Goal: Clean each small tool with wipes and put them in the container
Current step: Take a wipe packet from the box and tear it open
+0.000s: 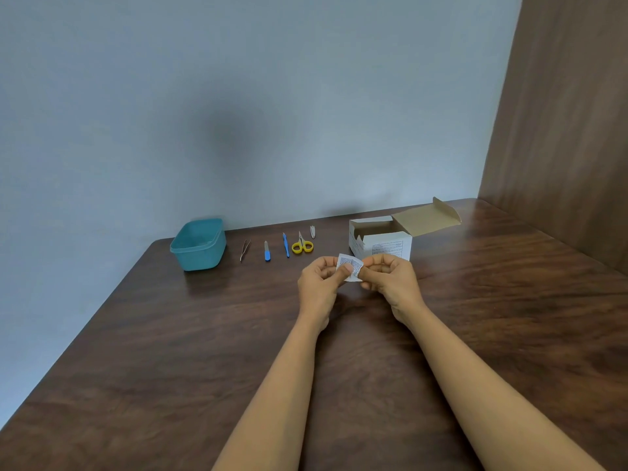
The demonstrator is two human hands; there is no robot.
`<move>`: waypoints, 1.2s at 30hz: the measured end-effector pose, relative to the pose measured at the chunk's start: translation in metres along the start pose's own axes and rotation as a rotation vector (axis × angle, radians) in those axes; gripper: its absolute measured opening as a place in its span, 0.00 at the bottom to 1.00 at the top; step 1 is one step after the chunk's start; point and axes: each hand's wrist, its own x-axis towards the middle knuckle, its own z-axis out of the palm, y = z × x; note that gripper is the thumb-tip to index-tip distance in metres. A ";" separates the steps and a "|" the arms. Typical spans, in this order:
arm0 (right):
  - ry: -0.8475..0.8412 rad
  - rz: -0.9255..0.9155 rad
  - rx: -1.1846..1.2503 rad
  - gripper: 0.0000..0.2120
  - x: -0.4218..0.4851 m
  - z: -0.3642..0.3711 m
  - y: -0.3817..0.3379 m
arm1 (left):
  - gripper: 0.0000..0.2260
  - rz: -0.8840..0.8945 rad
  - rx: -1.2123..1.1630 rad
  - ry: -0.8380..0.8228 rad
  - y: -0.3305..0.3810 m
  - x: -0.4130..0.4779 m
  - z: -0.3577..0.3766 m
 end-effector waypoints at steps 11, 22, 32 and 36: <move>0.016 -0.053 -0.153 0.06 -0.003 0.001 -0.003 | 0.07 0.009 0.052 0.023 -0.001 -0.001 0.001; 0.047 -0.074 -0.130 0.08 -0.004 0.006 -0.003 | 0.02 -0.008 0.023 0.094 -0.004 0.001 0.002; 0.045 -0.115 -0.195 0.06 -0.005 0.003 -0.001 | 0.06 0.017 0.051 0.024 -0.007 0.003 -0.001; 0.040 -0.096 -0.218 0.02 -0.003 0.003 0.002 | 0.07 0.028 0.060 0.010 -0.006 0.002 -0.001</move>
